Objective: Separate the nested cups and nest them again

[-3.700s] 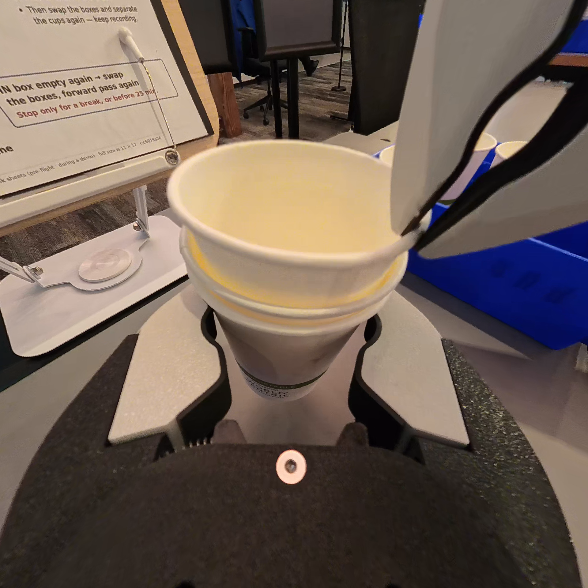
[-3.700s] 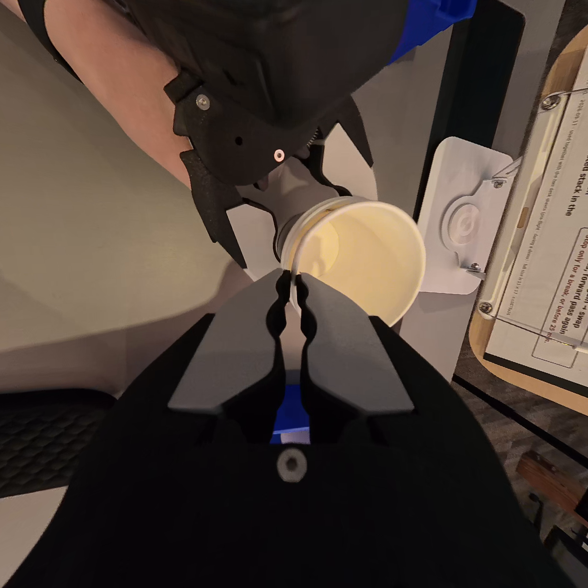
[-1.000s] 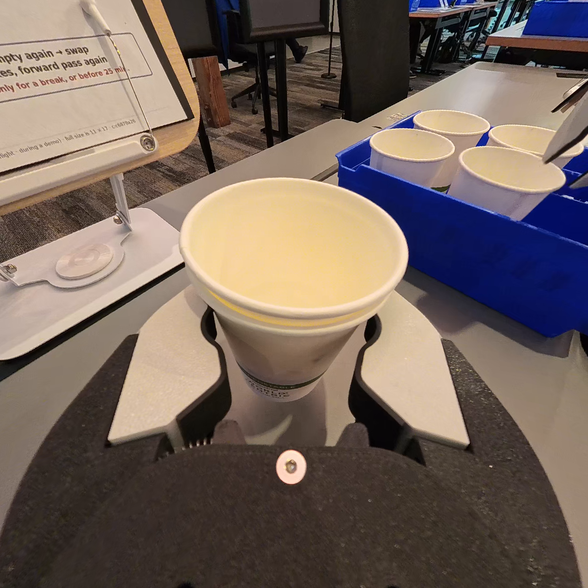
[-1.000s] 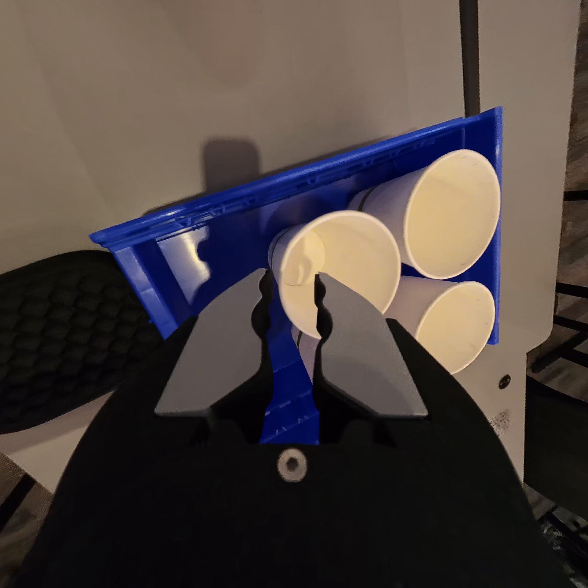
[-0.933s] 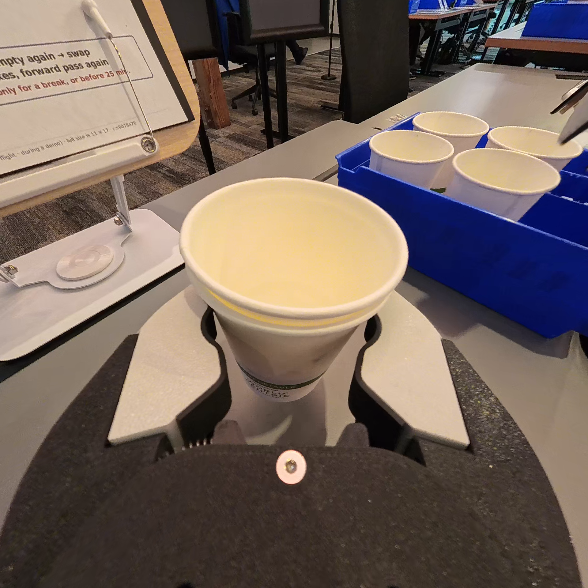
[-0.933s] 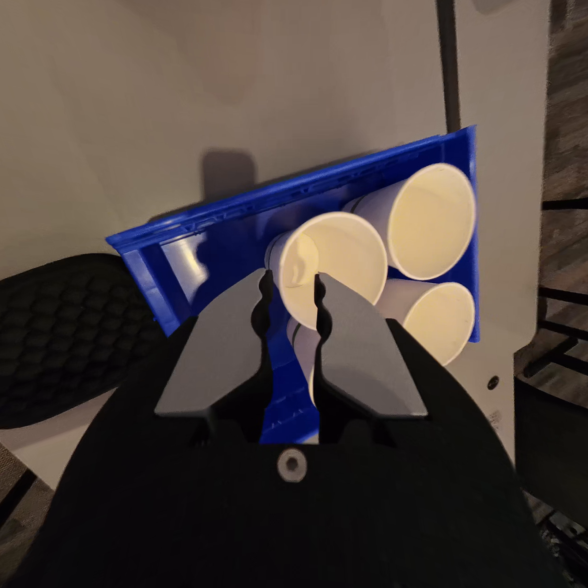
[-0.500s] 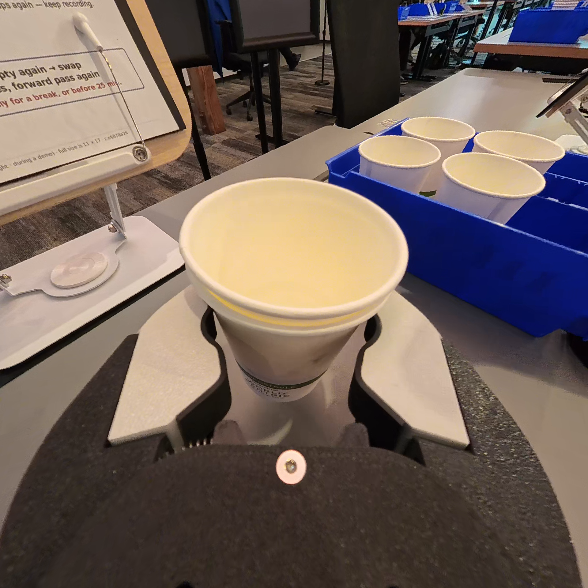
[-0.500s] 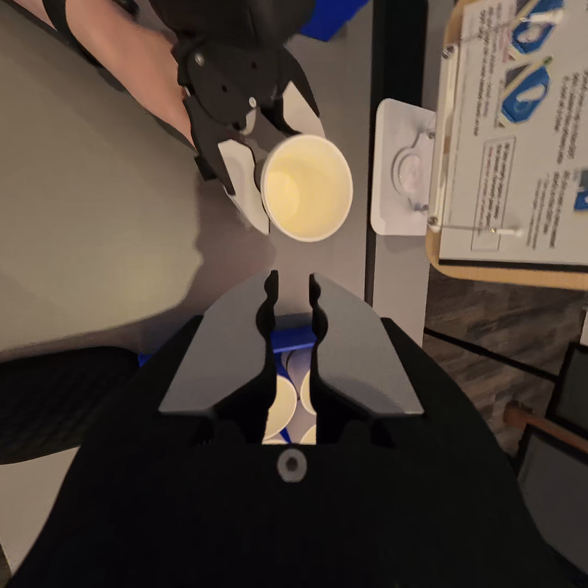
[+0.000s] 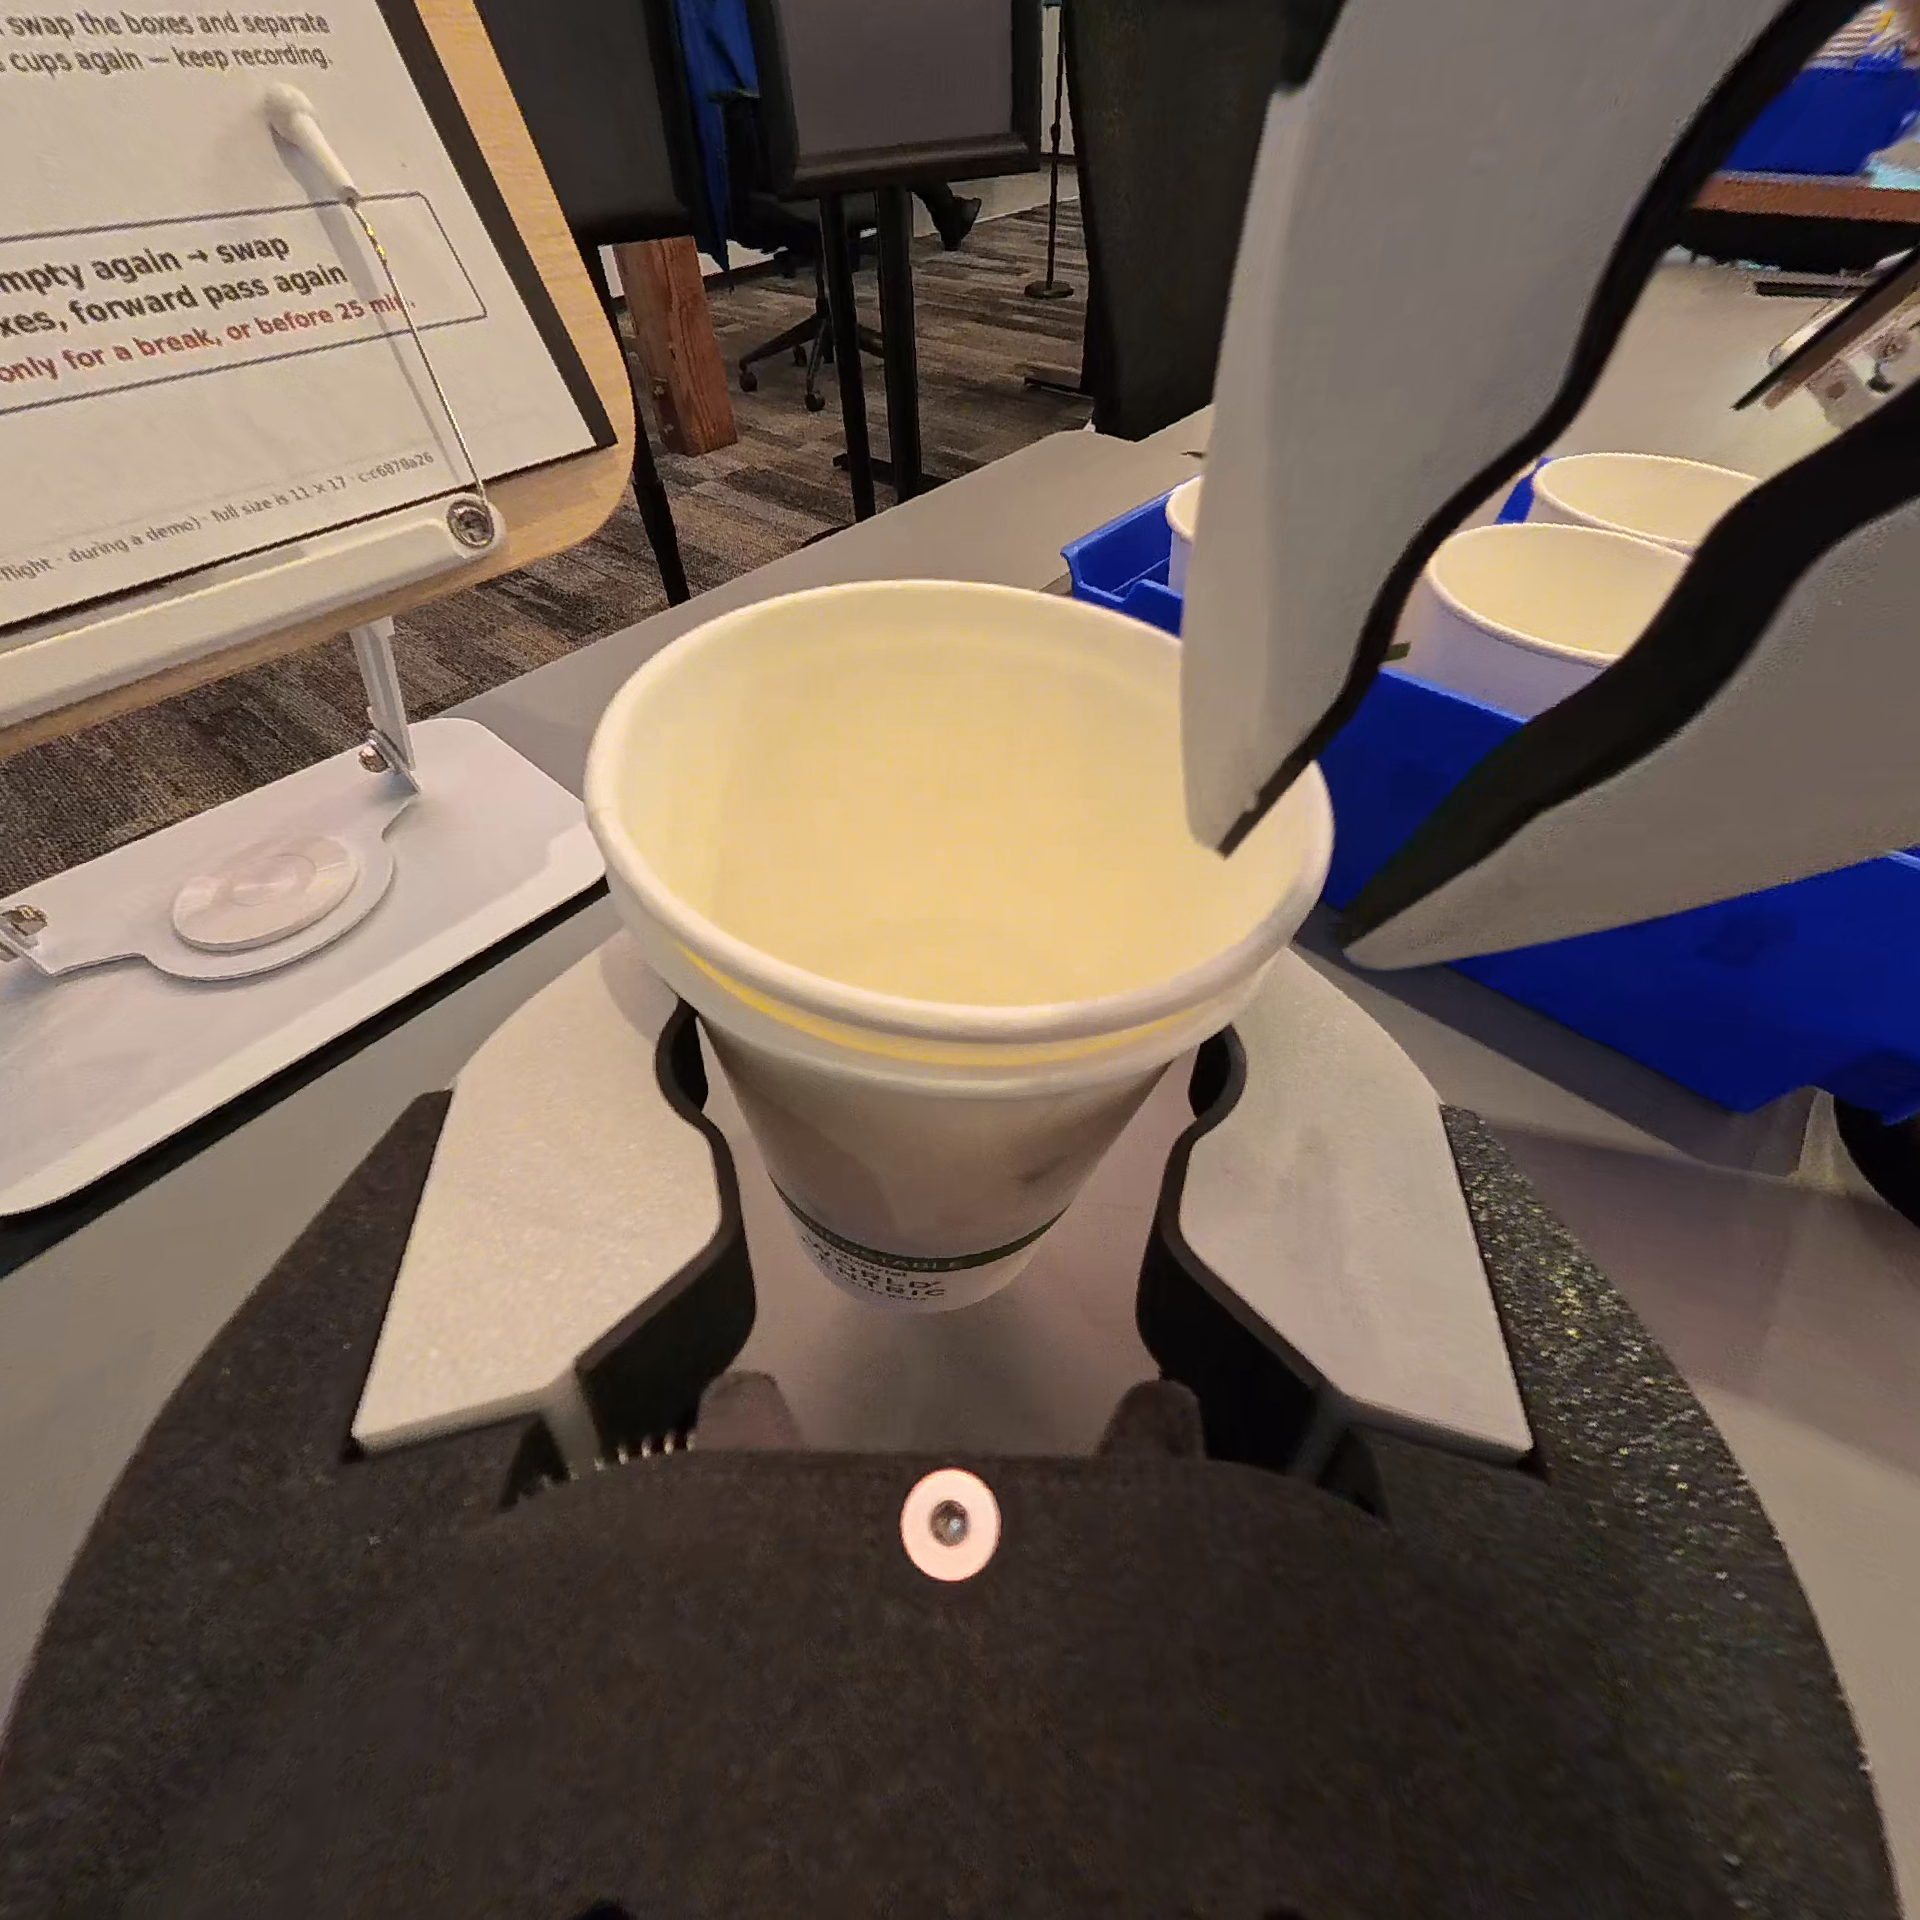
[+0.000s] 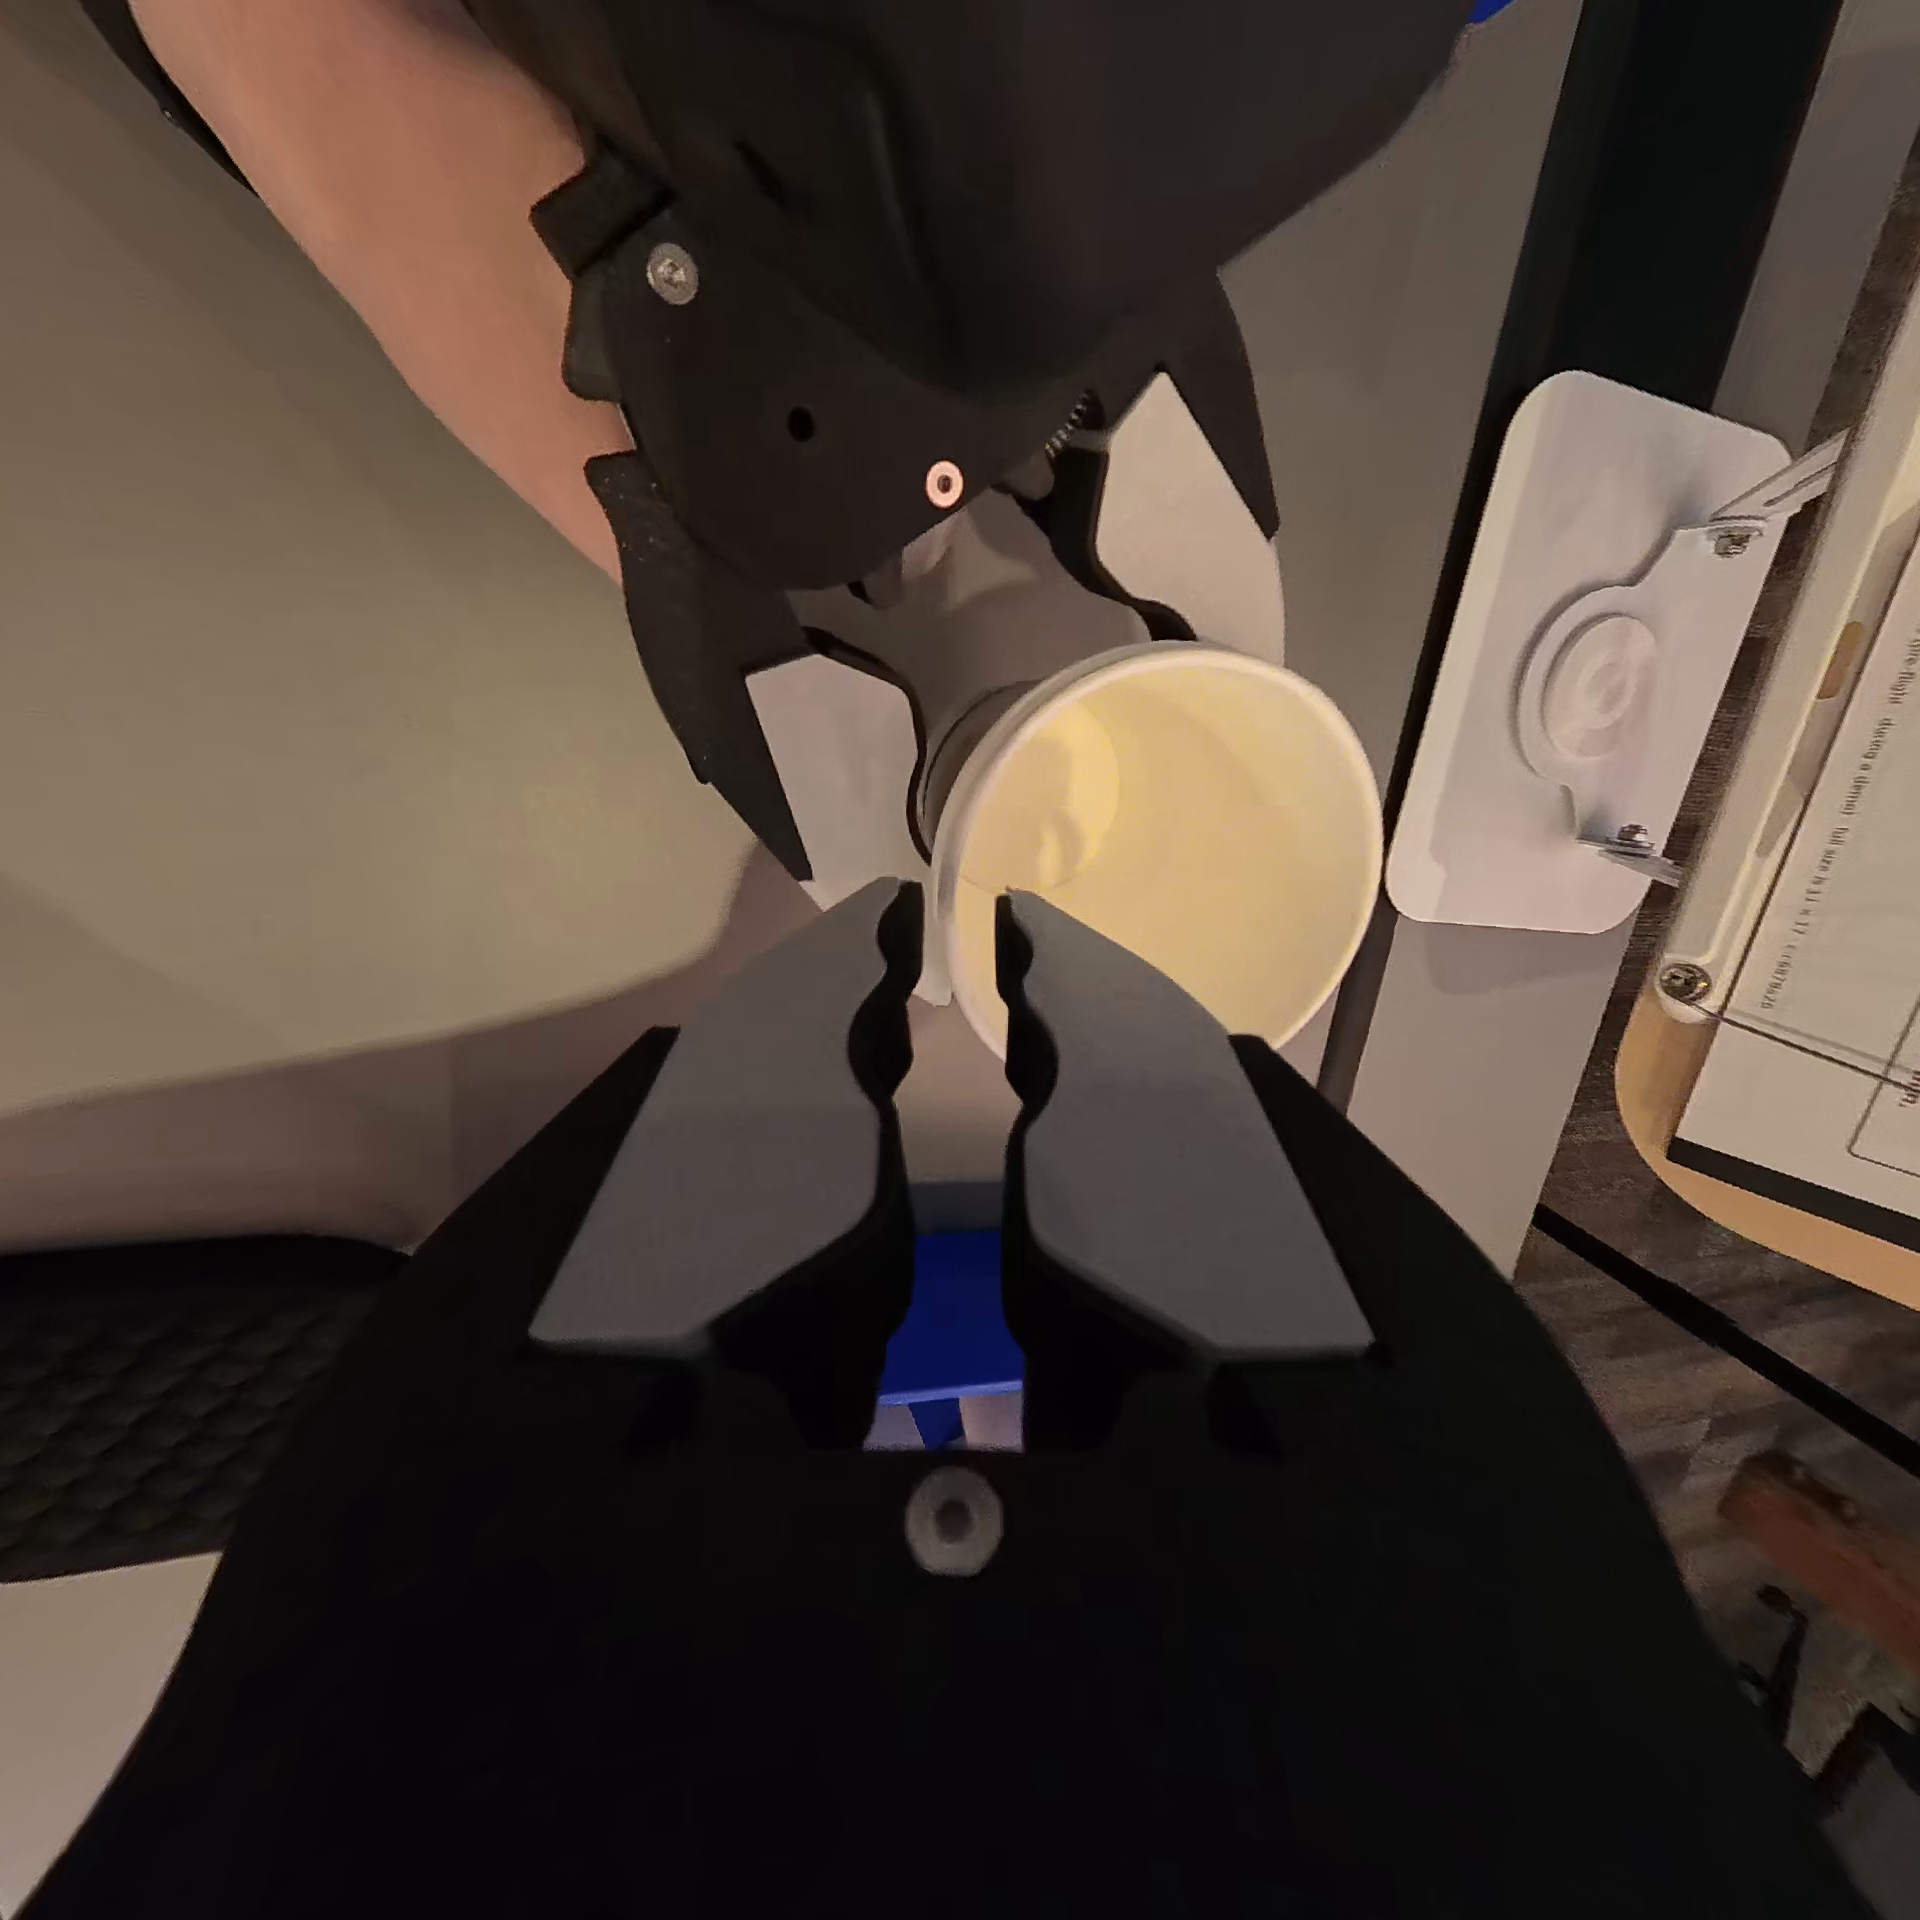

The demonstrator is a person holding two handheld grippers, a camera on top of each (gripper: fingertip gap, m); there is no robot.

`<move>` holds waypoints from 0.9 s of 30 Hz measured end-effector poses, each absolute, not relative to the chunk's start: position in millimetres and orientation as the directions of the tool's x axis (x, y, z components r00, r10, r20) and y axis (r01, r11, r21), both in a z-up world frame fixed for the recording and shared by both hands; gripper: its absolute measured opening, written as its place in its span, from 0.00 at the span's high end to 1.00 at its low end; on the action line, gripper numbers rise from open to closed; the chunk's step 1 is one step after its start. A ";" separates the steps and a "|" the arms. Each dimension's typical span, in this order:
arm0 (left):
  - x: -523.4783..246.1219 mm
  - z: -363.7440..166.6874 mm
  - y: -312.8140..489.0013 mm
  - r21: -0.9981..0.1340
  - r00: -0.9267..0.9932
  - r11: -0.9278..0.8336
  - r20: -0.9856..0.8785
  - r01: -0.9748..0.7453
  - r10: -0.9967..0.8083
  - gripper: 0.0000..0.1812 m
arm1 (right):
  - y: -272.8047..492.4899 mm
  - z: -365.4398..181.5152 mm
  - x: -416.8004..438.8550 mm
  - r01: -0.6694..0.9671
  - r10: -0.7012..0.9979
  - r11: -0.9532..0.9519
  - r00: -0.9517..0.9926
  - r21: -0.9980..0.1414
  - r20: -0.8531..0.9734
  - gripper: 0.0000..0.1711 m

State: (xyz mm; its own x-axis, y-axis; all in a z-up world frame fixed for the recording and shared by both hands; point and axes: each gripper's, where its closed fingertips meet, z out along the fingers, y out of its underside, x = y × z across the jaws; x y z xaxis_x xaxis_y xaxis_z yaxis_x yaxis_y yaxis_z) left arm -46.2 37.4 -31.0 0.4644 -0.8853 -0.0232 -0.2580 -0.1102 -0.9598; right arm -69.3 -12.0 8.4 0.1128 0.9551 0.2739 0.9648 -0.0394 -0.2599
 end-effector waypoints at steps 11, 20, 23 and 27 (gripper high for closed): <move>-45.9 -31.2 36.8 -0.960 0.462 -0.108 -0.025 -0.260 -0.886 0.49 | -12.7 0.5 -68.8 0.959 0.963 -0.045 0.116 -0.280 0.244 0.98; -46.0 -29.2 36.4 -0.962 0.461 -0.104 -0.026 -0.253 -0.887 0.49 | -13.1 3.3 -68.9 0.958 0.965 -0.051 0.120 -0.282 0.234 0.98; -46.3 -30.1 37.0 -0.960 0.463 -0.103 -0.030 -0.259 -0.886 0.49 | -13.5 6.1 -69.6 0.959 0.965 -0.054 0.121 -0.278 0.231 0.98; -46.6 -32.0 38.0 -0.959 0.465 -0.110 -0.025 -0.261 -0.885 0.49 | -13.7 15.4 -70.8 0.957 0.963 -0.053 0.124 -0.286 0.238 0.98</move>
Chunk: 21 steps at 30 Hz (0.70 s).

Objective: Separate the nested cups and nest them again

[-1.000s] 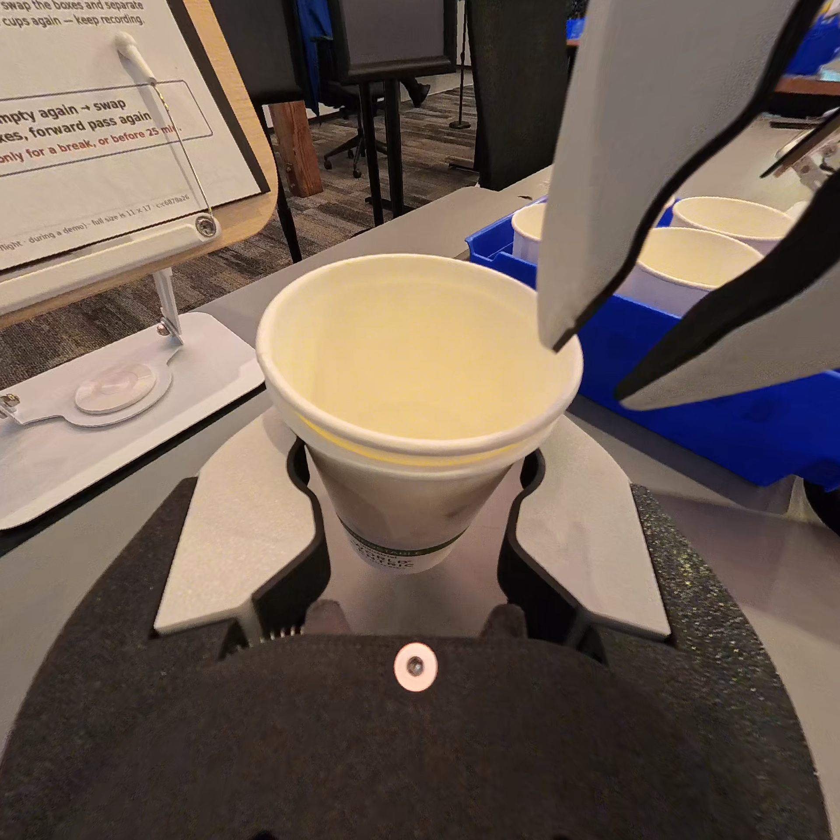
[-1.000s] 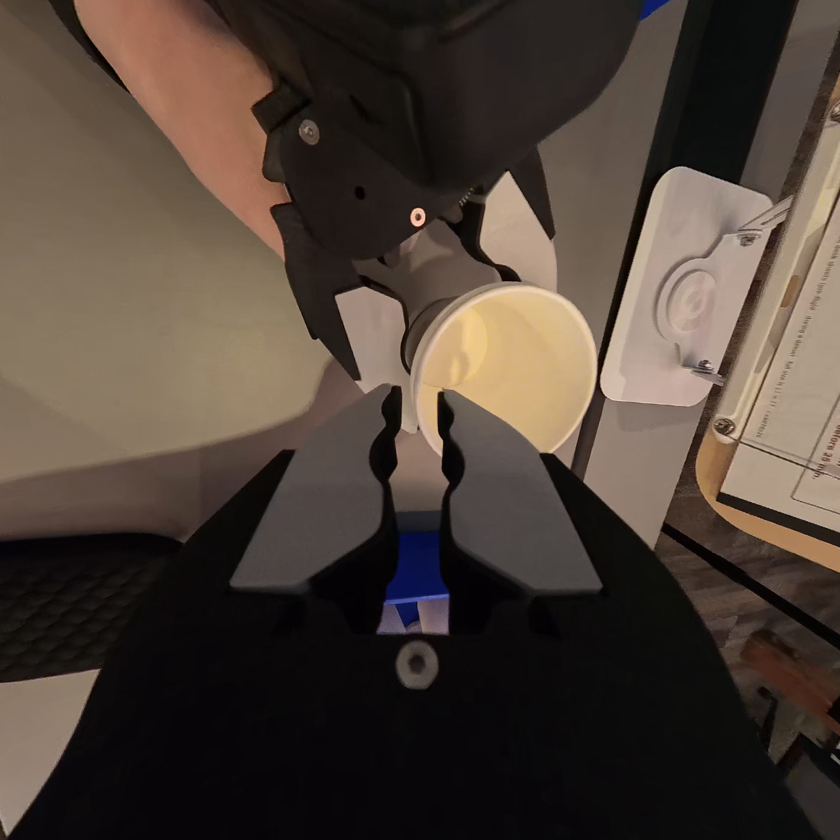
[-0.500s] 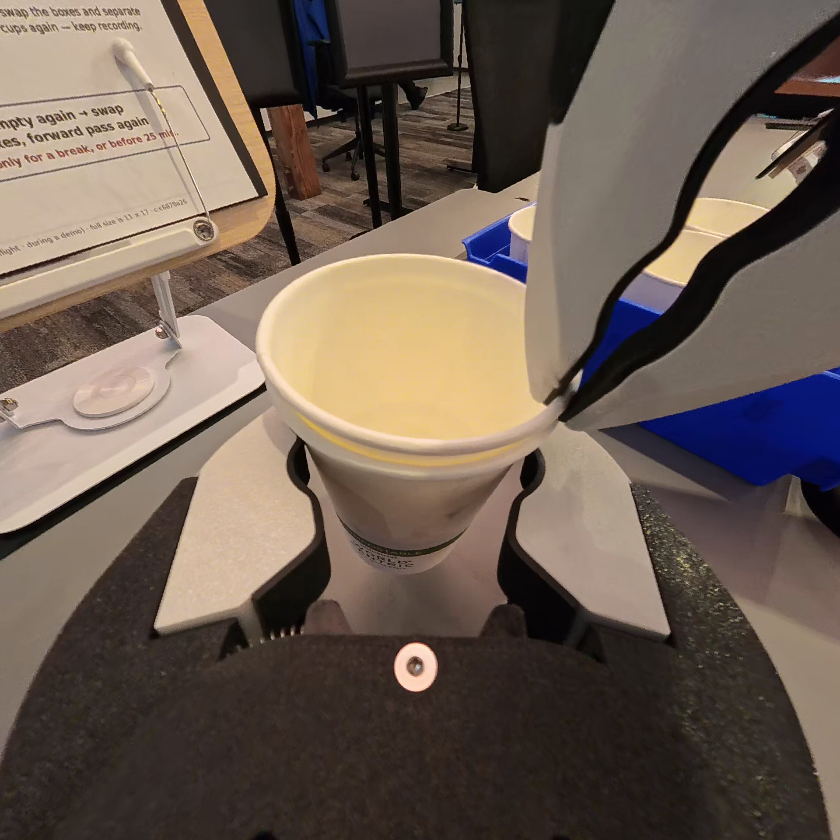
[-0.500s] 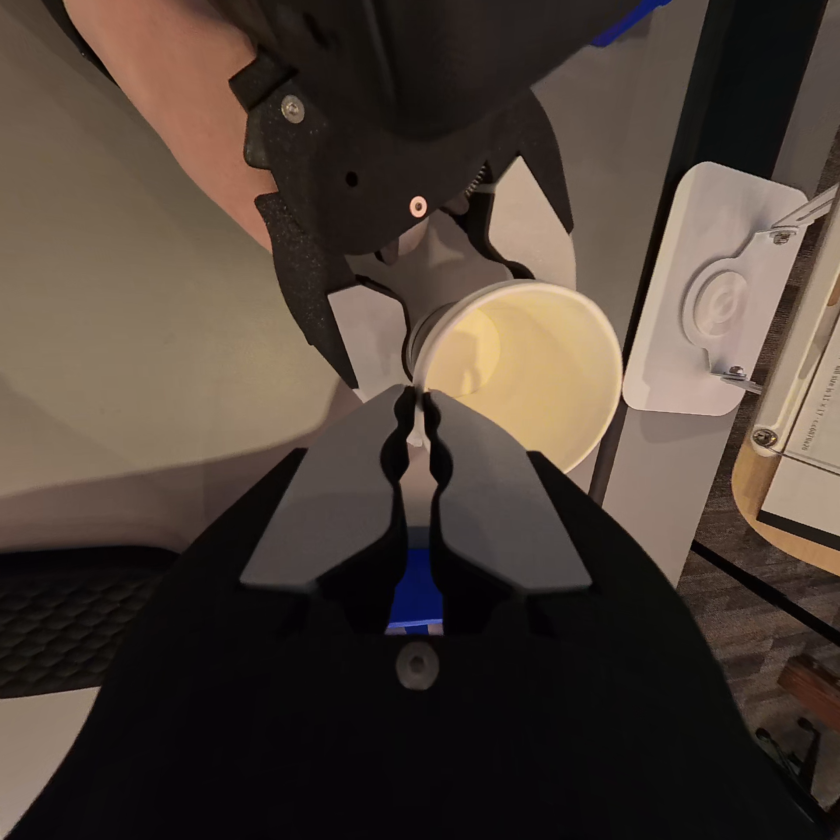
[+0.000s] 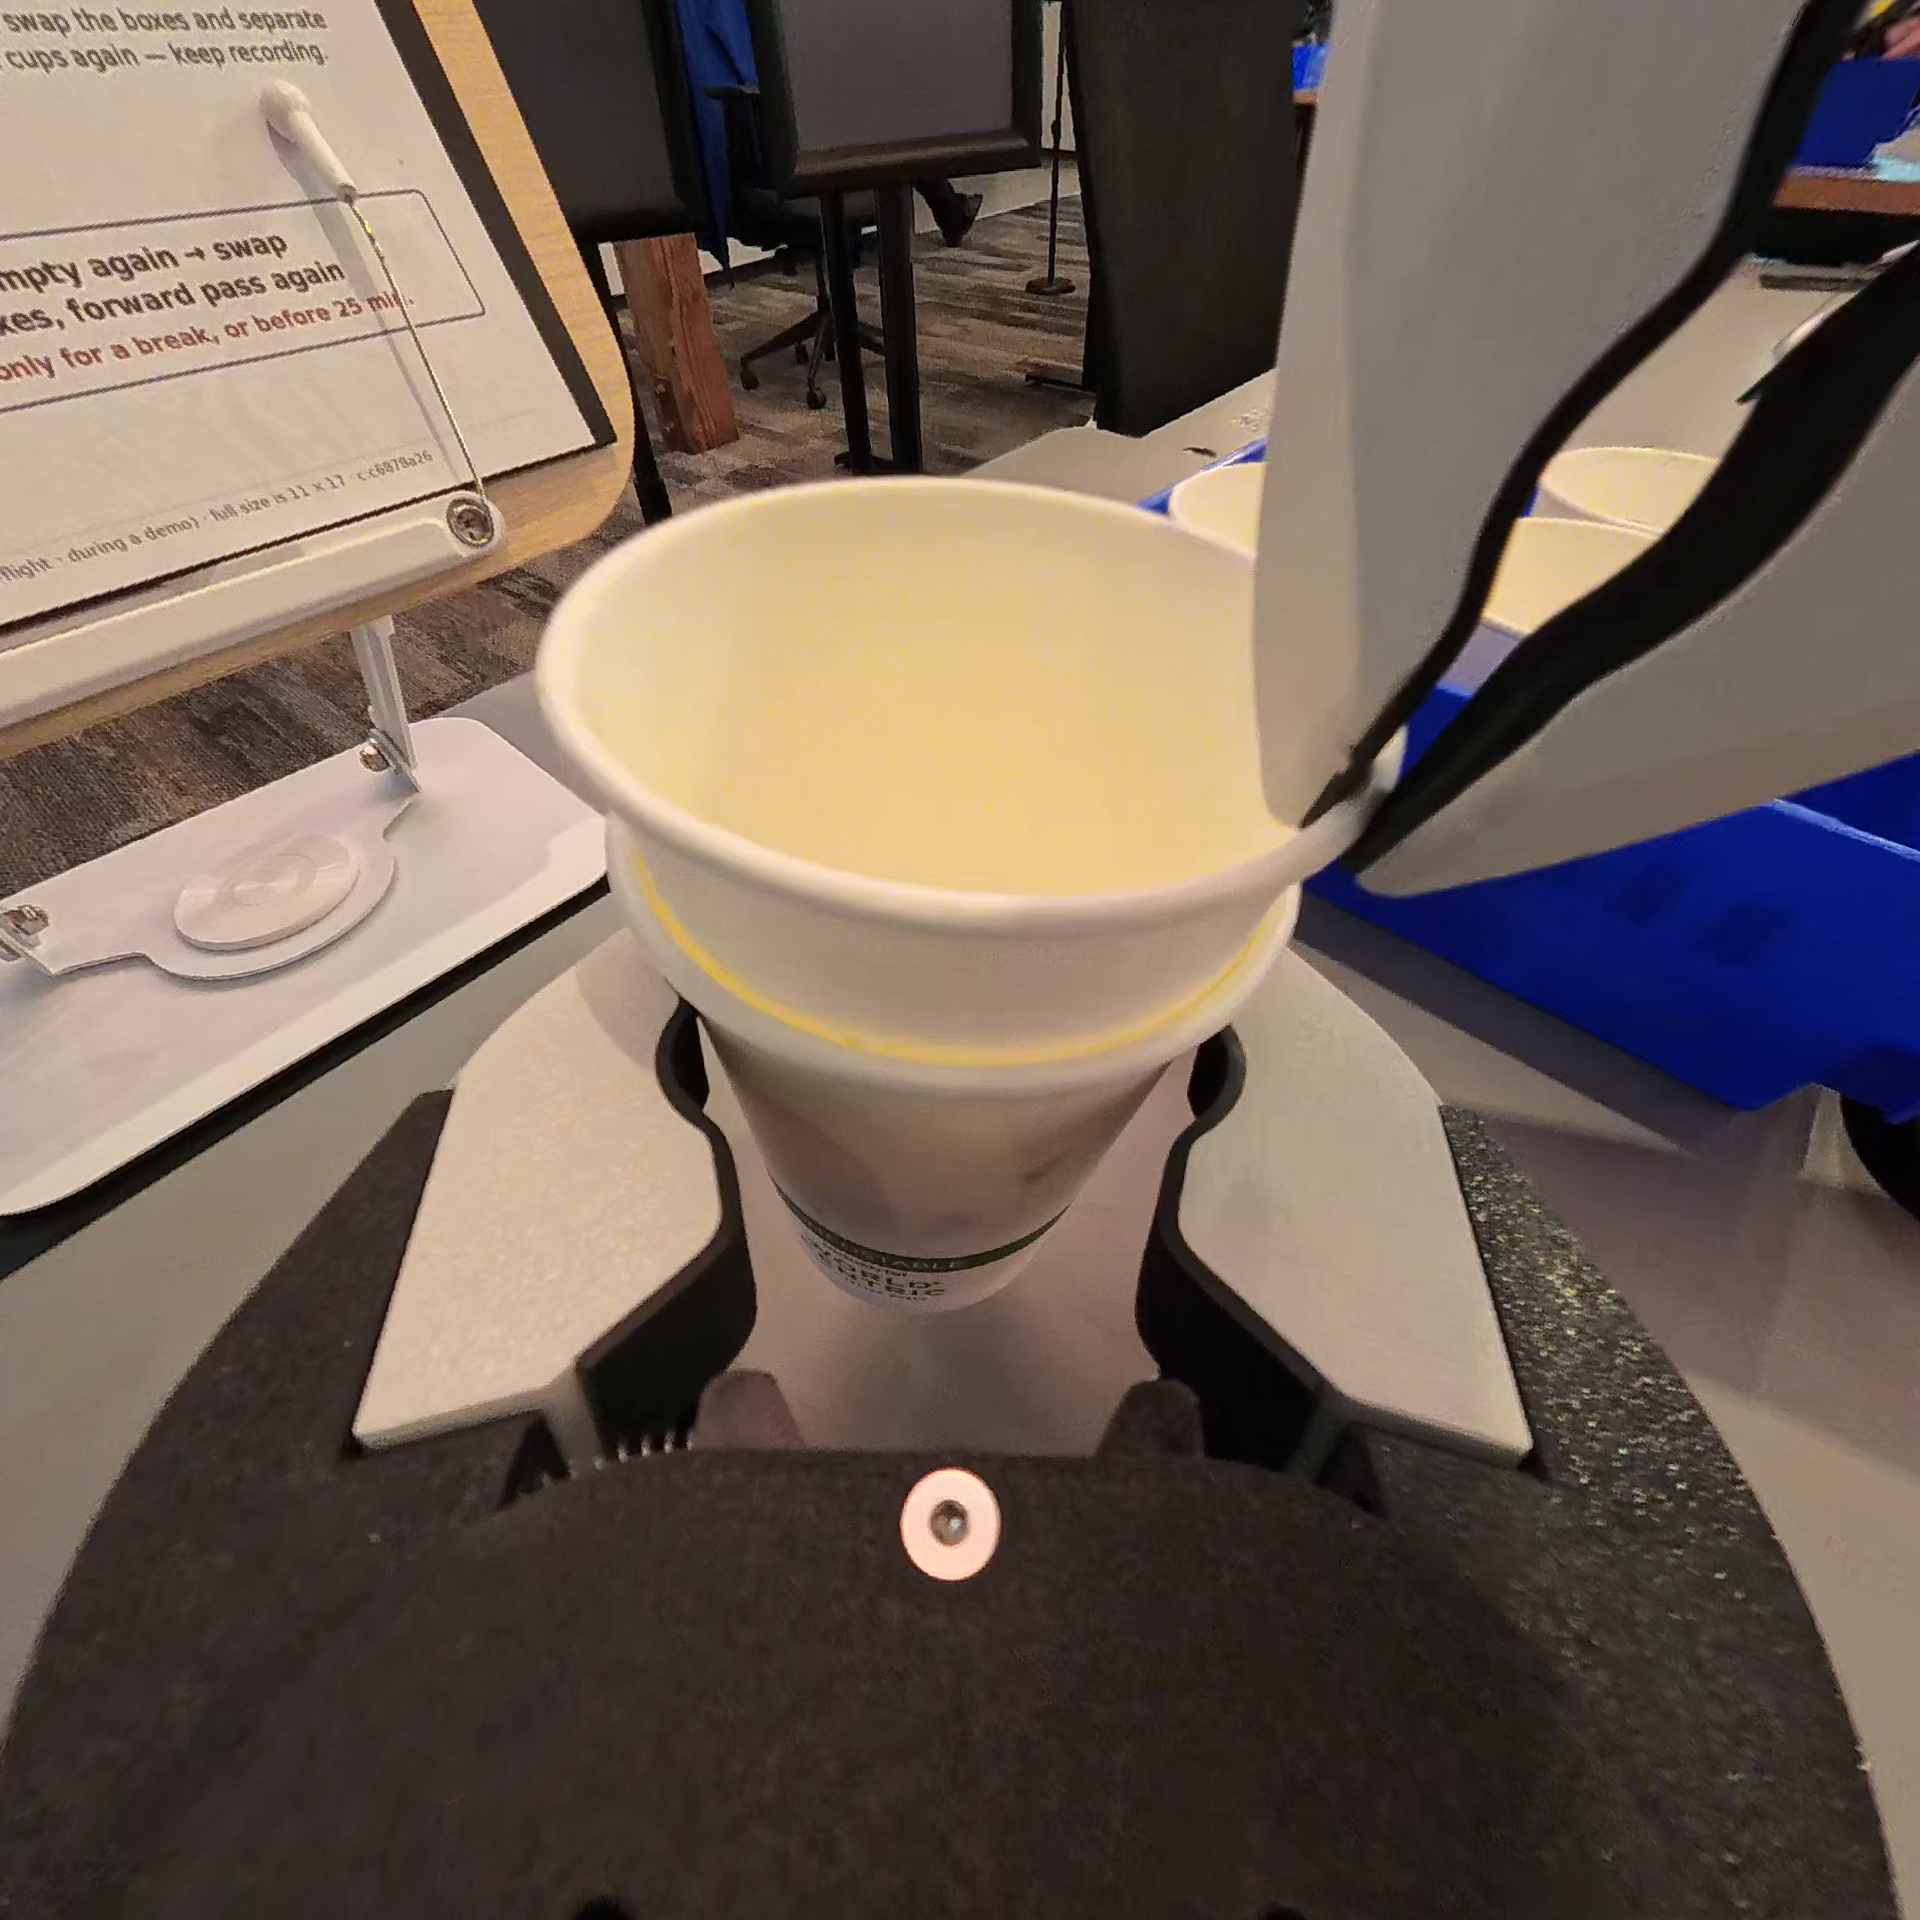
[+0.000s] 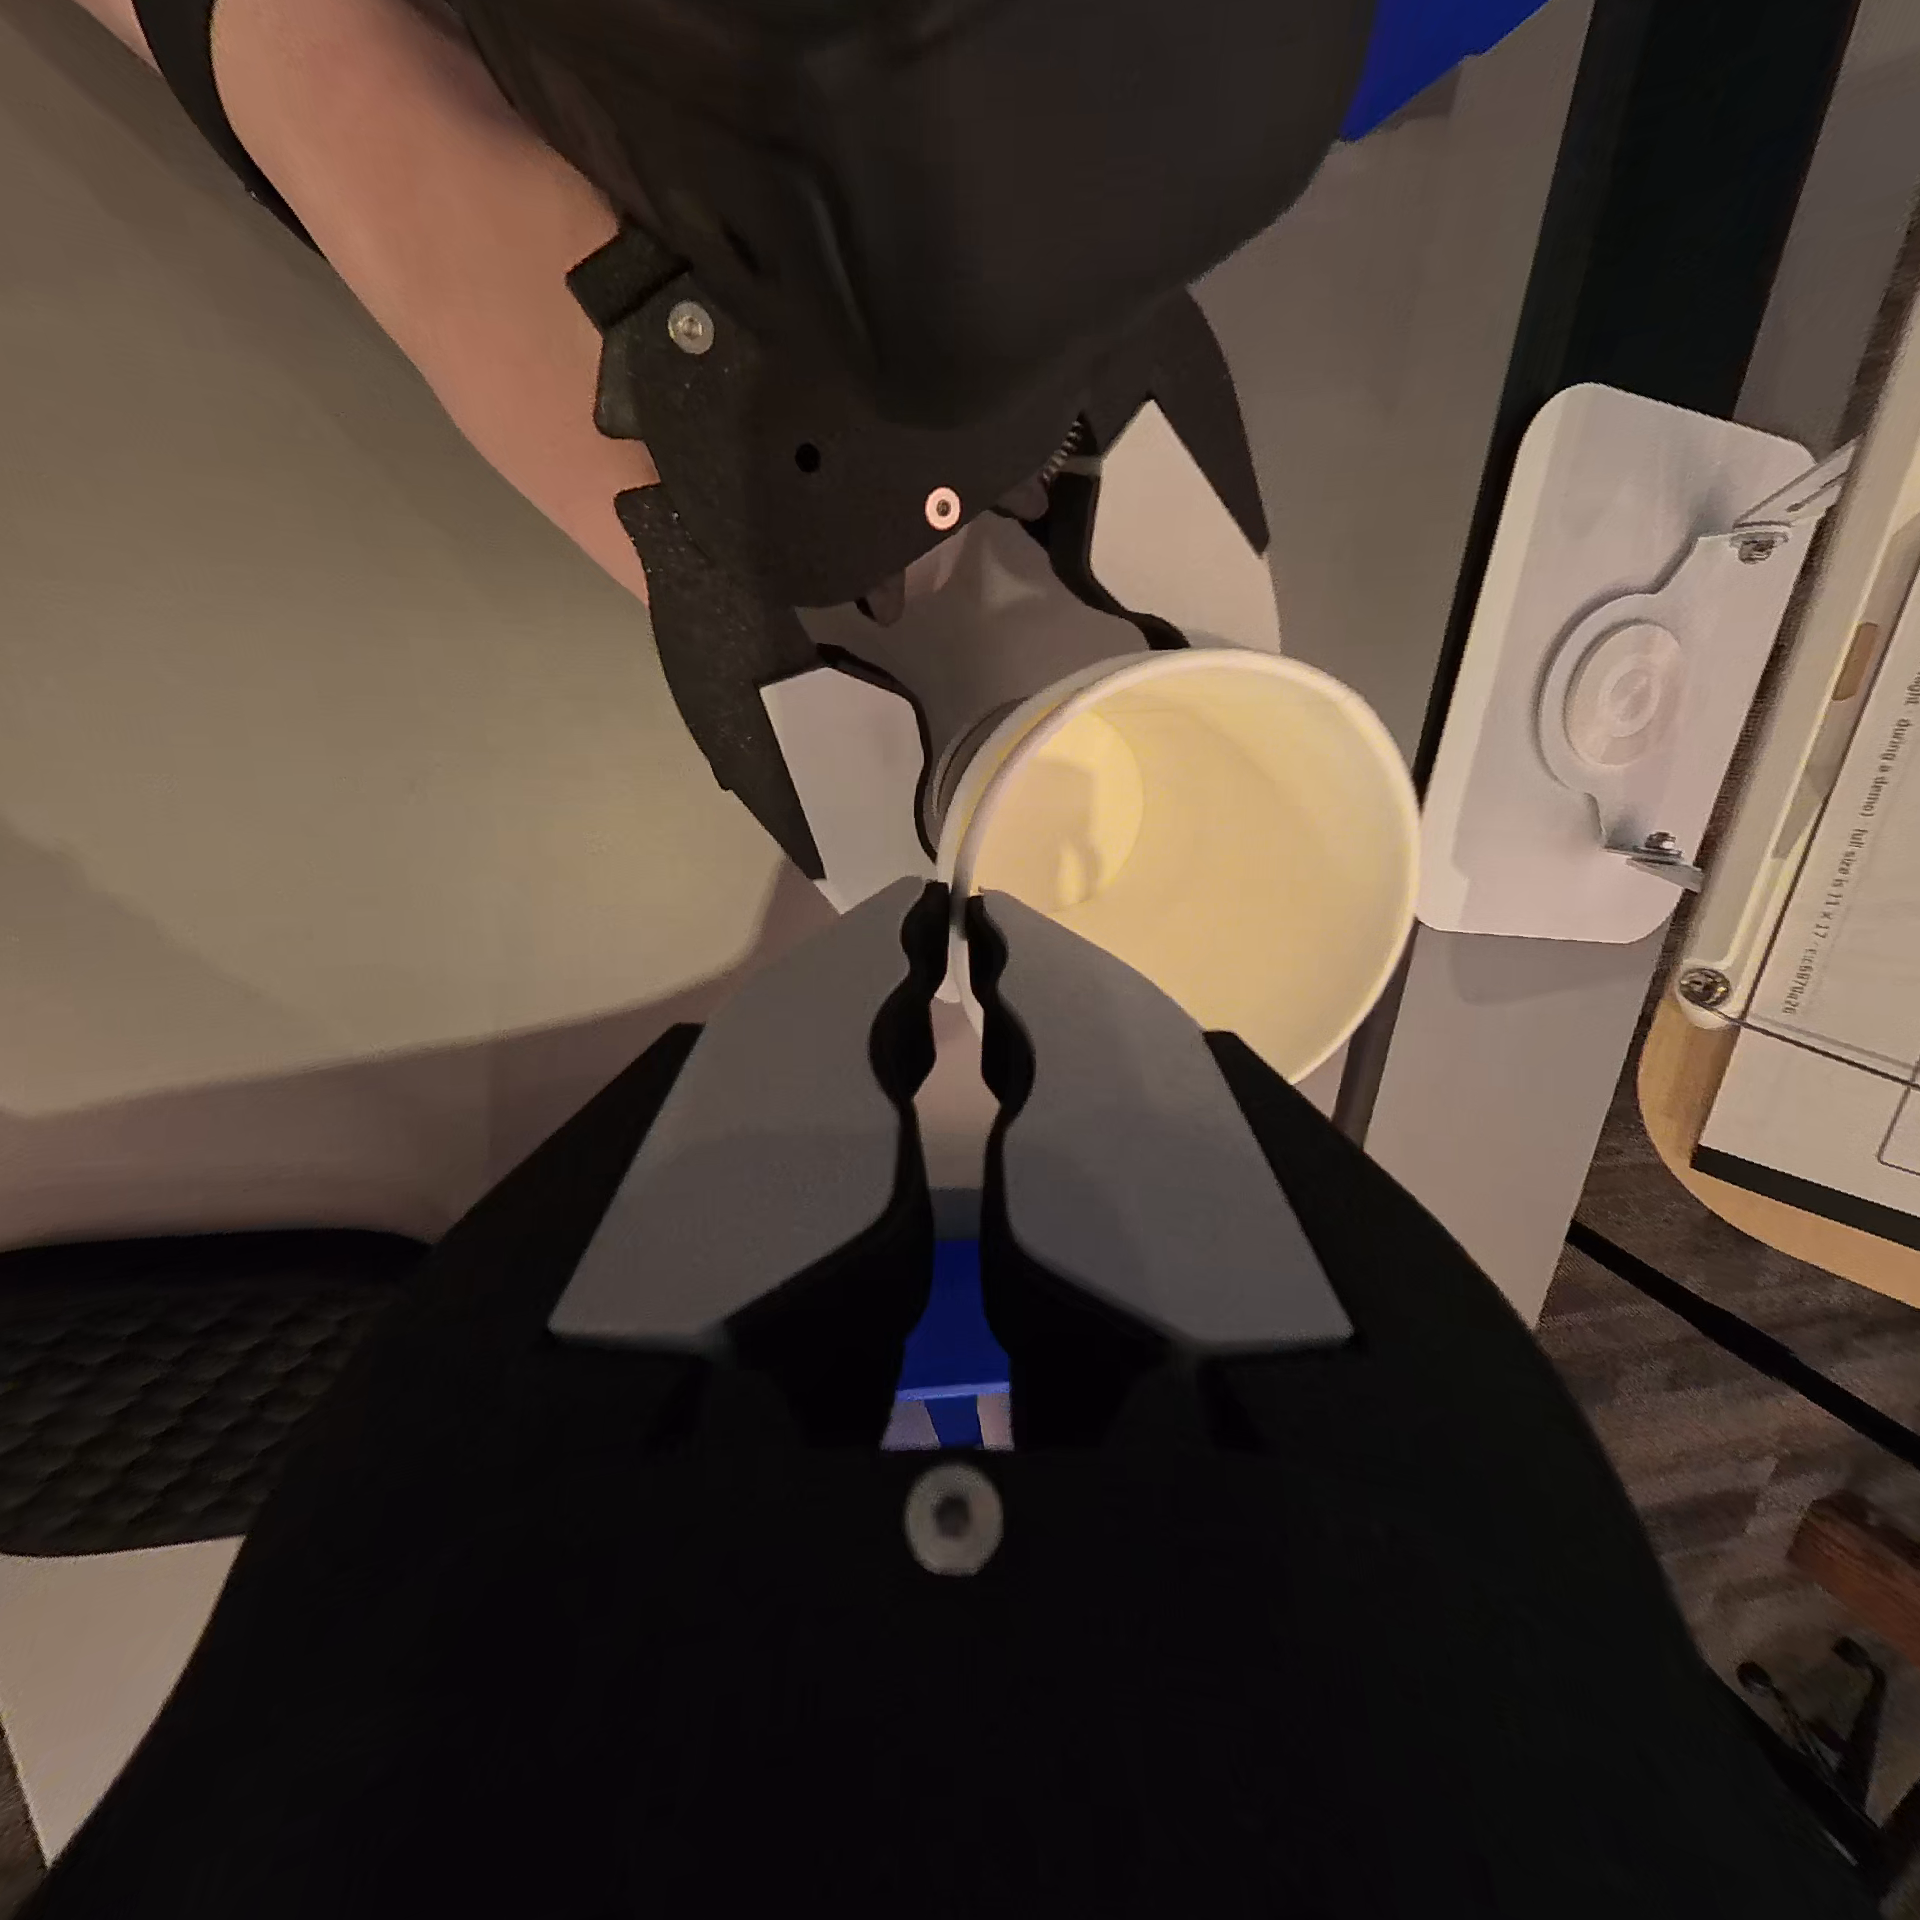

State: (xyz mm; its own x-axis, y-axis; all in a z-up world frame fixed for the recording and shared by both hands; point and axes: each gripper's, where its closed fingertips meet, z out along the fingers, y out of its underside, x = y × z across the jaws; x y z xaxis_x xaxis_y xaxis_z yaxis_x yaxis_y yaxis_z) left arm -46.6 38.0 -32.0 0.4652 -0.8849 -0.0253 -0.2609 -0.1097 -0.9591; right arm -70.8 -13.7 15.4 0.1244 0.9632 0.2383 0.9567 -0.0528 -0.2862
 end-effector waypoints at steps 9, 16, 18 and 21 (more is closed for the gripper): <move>-45.2 -30.8 35.9 -0.960 0.460 -0.105 -0.027 -0.258 -0.887 0.49 | -14.2 44.3 -66.9 0.952 0.954 -0.072 0.153 -0.296 0.260 0.98; -43.8 -31.5 33.8 -0.960 0.454 -0.102 -0.029 -0.262 -0.891 0.49 | -10.8 81.9 -59.6 0.940 0.935 -0.097 0.199 -0.327 0.294 0.98; -43.3 -32.3 33.2 -0.959 0.447 -0.105 -0.025 -0.263 -0.894 0.49 | -12.2 92.8 -54.1 0.938 0.925 -0.101 0.212 -0.333 0.315 0.98; -44.8 -33.1 35.1 -0.959 0.449 -0.108 -0.022 -0.262 -0.893 0.49 | -19.3 110.0 -39.4 0.931 0.907 -0.115 0.241 -0.346 0.345 0.98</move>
